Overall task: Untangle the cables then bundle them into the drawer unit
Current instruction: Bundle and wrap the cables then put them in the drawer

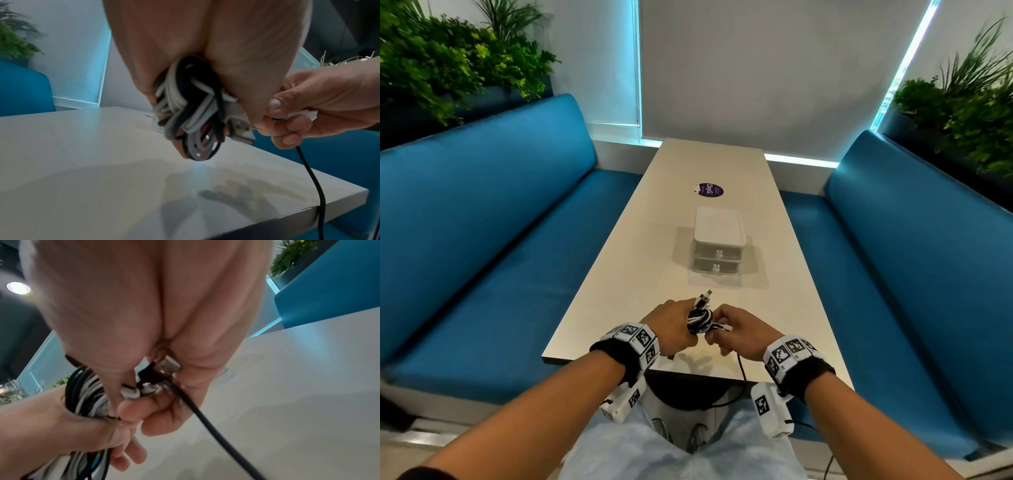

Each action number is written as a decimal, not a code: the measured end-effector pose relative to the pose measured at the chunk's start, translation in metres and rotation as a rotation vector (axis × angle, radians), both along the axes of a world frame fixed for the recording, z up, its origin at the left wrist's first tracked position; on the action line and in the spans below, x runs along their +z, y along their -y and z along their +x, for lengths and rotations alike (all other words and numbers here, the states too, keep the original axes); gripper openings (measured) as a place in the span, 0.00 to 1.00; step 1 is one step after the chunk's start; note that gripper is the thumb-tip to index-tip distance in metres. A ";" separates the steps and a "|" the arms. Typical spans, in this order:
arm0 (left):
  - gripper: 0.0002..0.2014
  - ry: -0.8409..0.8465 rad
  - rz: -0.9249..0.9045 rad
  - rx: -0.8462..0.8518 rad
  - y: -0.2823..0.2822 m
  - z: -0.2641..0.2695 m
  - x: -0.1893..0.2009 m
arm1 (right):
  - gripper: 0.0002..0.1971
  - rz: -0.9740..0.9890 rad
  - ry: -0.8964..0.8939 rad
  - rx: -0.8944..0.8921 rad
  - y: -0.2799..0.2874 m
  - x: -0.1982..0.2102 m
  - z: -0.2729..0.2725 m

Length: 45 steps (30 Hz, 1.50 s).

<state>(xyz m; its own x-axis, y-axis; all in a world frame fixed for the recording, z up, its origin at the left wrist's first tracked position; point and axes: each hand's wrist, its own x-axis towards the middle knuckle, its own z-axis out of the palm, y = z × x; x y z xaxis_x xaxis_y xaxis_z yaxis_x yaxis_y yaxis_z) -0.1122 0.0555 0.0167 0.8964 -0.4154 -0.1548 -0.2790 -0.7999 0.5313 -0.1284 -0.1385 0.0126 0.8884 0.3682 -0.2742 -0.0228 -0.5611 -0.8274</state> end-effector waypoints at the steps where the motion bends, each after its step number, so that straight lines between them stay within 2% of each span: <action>1: 0.18 -0.001 -0.002 0.003 0.000 -0.001 0.002 | 0.10 -0.009 0.010 0.005 -0.001 0.001 0.000; 5: 0.17 -0.146 -0.128 0.024 0.001 -0.006 0.001 | 0.08 -0.047 0.021 0.032 -0.001 -0.001 -0.001; 8: 0.09 -0.164 -0.146 -0.025 0.003 -0.007 0.001 | 0.08 -0.041 0.026 0.039 0.000 -0.002 -0.003; 9: 0.08 -0.147 -0.126 -0.033 0.003 -0.006 0.001 | 0.09 -0.046 0.034 0.042 0.000 -0.001 -0.004; 11: 0.13 -0.126 -0.038 -0.030 0.005 -0.004 0.001 | 0.14 -0.056 0.047 0.044 -0.001 -0.001 -0.004; 14: 0.17 -0.046 0.181 0.006 0.009 -0.002 0.002 | 0.23 -0.085 0.024 0.032 0.001 -0.007 -0.001; 16: 0.15 0.022 0.268 0.006 0.011 -0.002 0.000 | 0.23 -0.088 -0.009 0.024 0.002 -0.009 0.000; 18: 0.14 0.063 0.264 0.017 0.011 -0.003 -0.002 | 0.22 -0.061 -0.041 -0.003 0.003 -0.010 -0.001; 23: 0.13 0.107 0.137 0.105 0.006 -0.003 -0.008 | 0.14 0.037 0.013 -0.110 0.007 -0.011 -0.004; 27: 0.16 0.067 -0.101 0.254 0.004 0.003 -0.005 | 0.18 0.116 0.016 -0.238 0.005 -0.017 -0.008; 31: 0.18 0.020 -0.260 0.360 -0.004 0.013 -0.001 | 0.10 0.172 -0.062 -0.221 0.009 -0.022 -0.012; 33: 0.17 -0.003 -0.310 0.379 -0.005 0.014 -0.002 | 0.11 0.227 -0.075 -0.239 0.010 -0.023 -0.014; 38: 0.11 -0.049 -0.406 0.310 0.007 0.003 -0.006 | 0.15 0.200 -0.037 -0.149 -0.004 -0.021 -0.012; 42: 0.08 -0.145 -0.513 0.242 0.010 -0.002 -0.008 | 0.14 0.016 0.074 -0.056 -0.004 -0.021 -0.013; 45: 0.09 -0.189 -0.507 0.176 0.012 -0.005 -0.006 | 0.14 -0.035 0.102 0.006 -0.002 -0.015 -0.014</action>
